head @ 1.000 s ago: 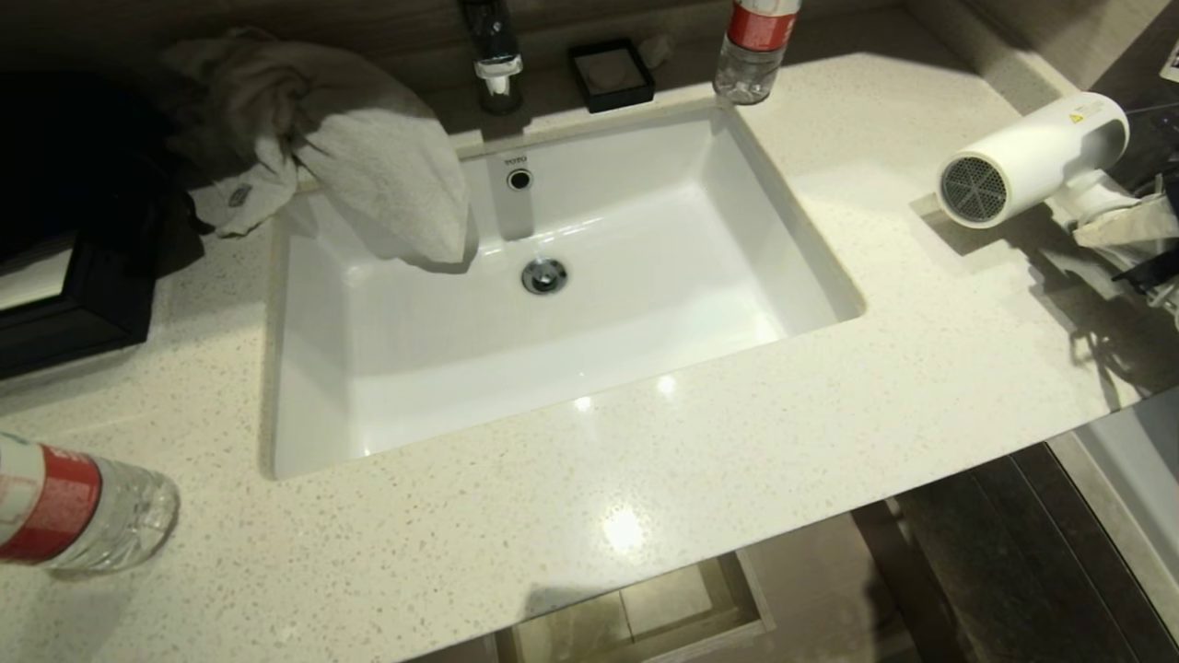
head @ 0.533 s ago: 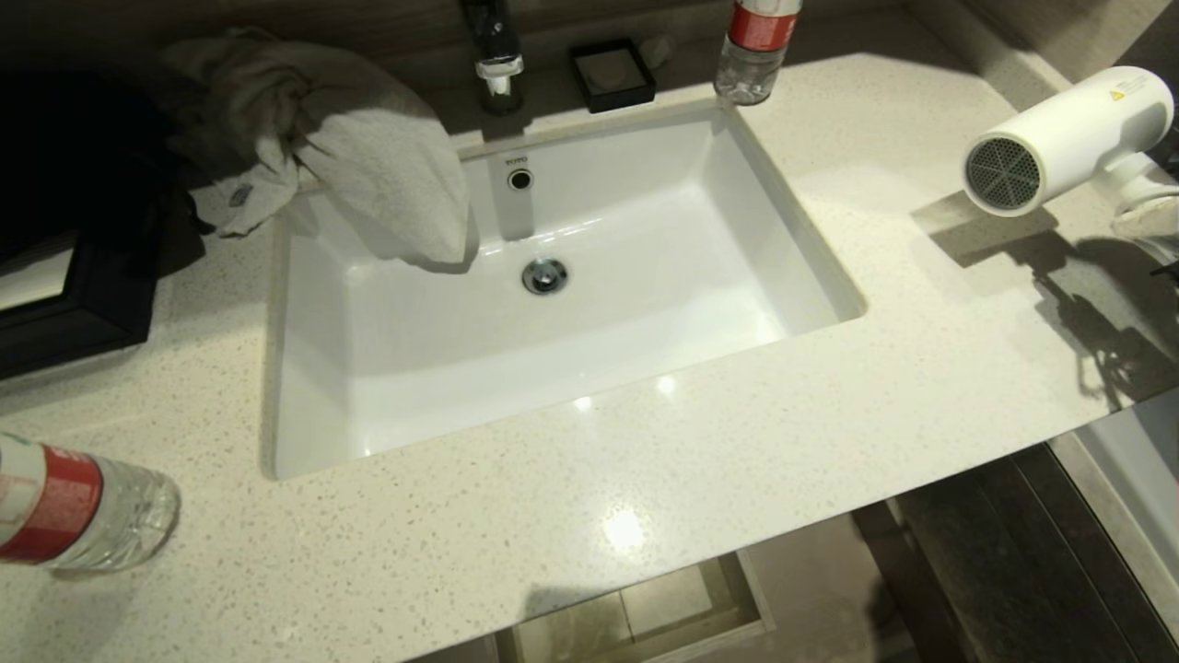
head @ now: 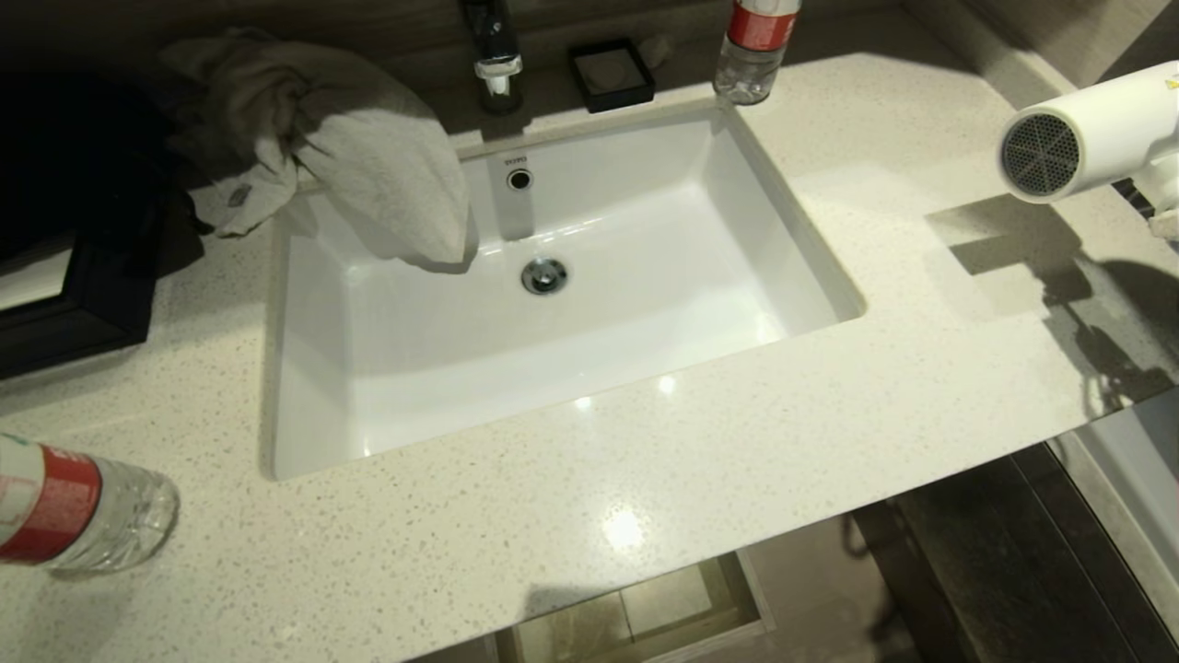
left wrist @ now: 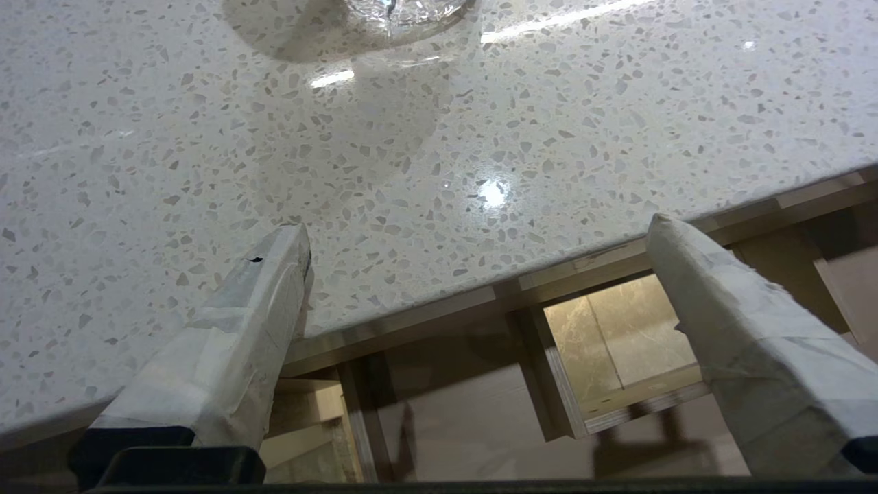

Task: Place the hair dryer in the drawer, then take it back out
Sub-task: Pick up the hairdryer, then put it into the drawer

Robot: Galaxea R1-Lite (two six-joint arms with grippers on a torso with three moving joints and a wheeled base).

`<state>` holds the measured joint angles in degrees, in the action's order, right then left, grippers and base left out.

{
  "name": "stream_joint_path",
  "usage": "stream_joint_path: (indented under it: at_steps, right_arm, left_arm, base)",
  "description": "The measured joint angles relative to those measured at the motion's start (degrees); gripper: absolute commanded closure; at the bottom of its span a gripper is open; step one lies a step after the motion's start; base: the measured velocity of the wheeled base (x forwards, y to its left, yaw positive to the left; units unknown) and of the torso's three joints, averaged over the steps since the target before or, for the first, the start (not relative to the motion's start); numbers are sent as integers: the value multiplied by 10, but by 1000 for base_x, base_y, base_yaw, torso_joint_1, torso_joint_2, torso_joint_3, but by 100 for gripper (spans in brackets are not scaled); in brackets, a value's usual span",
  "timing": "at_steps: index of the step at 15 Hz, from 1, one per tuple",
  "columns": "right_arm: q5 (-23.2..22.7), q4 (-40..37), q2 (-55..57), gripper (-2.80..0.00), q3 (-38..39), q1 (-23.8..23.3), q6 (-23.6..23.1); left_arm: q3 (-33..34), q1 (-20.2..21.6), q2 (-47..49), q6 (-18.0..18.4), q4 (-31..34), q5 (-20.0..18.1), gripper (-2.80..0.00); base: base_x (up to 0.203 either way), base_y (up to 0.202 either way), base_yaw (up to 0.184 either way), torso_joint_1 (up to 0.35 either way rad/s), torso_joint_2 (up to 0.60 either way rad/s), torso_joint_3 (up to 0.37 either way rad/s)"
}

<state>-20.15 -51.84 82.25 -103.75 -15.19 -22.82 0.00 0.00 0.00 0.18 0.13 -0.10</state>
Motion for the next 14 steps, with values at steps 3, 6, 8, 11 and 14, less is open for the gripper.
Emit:
stream_joint_path:
  at_steps: [3, 6, 8, 11, 14]
  right_arm:
    - [0, -2, -35, 0, 31, 0, 12]
    - [0, -3, -67, 0, 55, 0, 12]
    - [0, -3, -77, 0, 60, 0, 12]
    - [0, -3, -103, 0, 88, 1, 12]
    - [-2, 0, -132, 0, 121, 0, 10]
  left_arm:
    - [0, 0, 0, 0, 0, 0, -280]
    - [0, 0, 0, 0, 0, 0, -280]
    - [0, 0, 0, 0, 0, 0, -280]
    - [0, 0, 0, 0, 0, 0, -280]
    - [0, 0, 0, 0, 0, 0, -280]
  base:
    - [0, 0, 0, 0, 0, 0]
    - [0, 0, 0, 0, 0, 0]
    - [0, 0, 0, 0, 0, 0]
    - [0, 0, 0, 0, 0, 0]
    - [0, 0, 0, 0, 0, 0]
